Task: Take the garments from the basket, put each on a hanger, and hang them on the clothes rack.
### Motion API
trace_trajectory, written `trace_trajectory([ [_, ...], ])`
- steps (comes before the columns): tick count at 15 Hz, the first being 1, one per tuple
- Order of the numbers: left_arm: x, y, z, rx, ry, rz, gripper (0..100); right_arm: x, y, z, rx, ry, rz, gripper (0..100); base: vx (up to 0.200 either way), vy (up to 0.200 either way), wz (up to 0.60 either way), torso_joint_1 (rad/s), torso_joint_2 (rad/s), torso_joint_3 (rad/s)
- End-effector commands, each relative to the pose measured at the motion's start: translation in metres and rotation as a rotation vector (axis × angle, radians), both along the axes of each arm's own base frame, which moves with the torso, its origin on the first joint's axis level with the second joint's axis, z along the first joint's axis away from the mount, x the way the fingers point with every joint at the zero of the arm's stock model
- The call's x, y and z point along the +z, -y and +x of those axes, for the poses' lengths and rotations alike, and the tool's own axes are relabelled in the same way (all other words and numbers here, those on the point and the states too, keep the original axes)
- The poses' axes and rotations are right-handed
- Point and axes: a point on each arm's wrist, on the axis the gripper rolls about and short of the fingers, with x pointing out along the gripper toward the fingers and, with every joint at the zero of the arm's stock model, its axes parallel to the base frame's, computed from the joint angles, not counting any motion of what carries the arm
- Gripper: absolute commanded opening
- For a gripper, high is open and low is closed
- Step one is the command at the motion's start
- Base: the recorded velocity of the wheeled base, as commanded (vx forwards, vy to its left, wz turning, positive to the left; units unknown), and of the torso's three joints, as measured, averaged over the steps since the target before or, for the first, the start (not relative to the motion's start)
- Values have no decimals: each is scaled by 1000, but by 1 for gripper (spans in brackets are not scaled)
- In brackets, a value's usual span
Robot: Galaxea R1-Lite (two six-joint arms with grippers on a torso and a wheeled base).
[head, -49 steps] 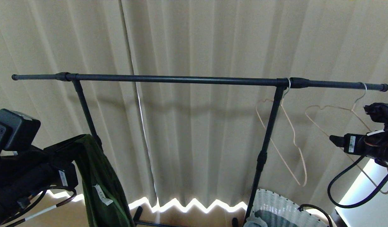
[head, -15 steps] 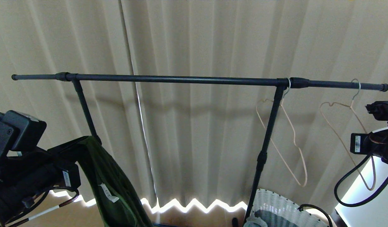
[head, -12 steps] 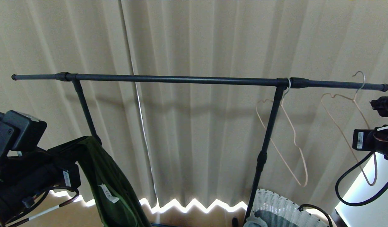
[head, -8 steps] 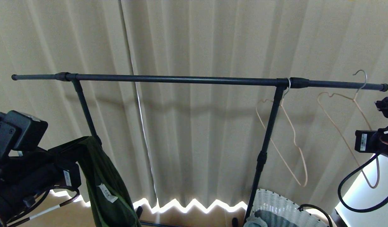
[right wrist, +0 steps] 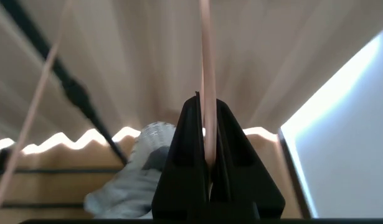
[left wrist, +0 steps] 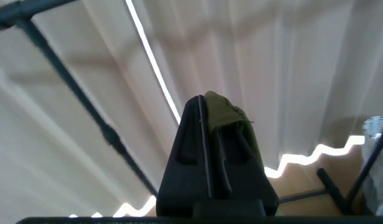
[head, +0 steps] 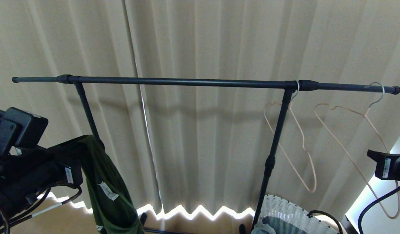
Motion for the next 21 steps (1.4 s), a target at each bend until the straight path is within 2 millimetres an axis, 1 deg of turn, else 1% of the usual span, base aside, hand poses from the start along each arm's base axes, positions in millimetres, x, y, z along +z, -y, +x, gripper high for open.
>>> trace_trajectory([
  [1, 1, -4, 1, 25, 3, -4, 0, 0, -2, -6, 12, 9, 7, 0, -200, 0, 0, -2, -7, 2],
  [7, 1, -5, 2, 30, 3, 2, 0, -4, -2, -9, 14, 3, 14, 0, -200, 0, 0, 2, 4, 2],
  [10, -4, -4, 5, 29, -21, 8, 0, 1, -3, -14, 14, 25, 10, 0, -200, 0, 0, 1, 2, 4],
  [12, -5, -4, 6, 29, -28, 10, 0, 3, -3, -15, 15, 42, 17, 0, 0, 0, 0, 0, 0, 0],
  [14, -6, -4, 6, 31, -30, 9, 0, 11, -7, -20, 87, 90, 70, 0, 0, 0, 0, 0, 0, 0],
  [15, -6, -4, 6, 31, -30, 9, 0, 11, -7, -21, 90, 91, 70, 0, 0, 0, 0, 0, 0, 0],
  [17, -7, -4, 7, 31, -34, 10, 0, 14, -11, -31, 154, 117, 91, 0, 0, 0, 0, 0, 0, 0],
  [19, -7, -4, 7, 31, -39, 8, 0, 18, -15, -35, 175, 144, 89, 0, 0, 0, 0, 0, 0, 0],
  [20, -7, -4, 7, 31, -39, 8, 0, 19, -15, -35, 177, 148, 88, 0, 0, 200, 0, 2, -2, 7],
  [21, -8, -3, 8, 31, -44, 10, 0, 21, -18, -40, 198, 164, 88, 0, 0, 200, 0, 7, 12, 2],
])
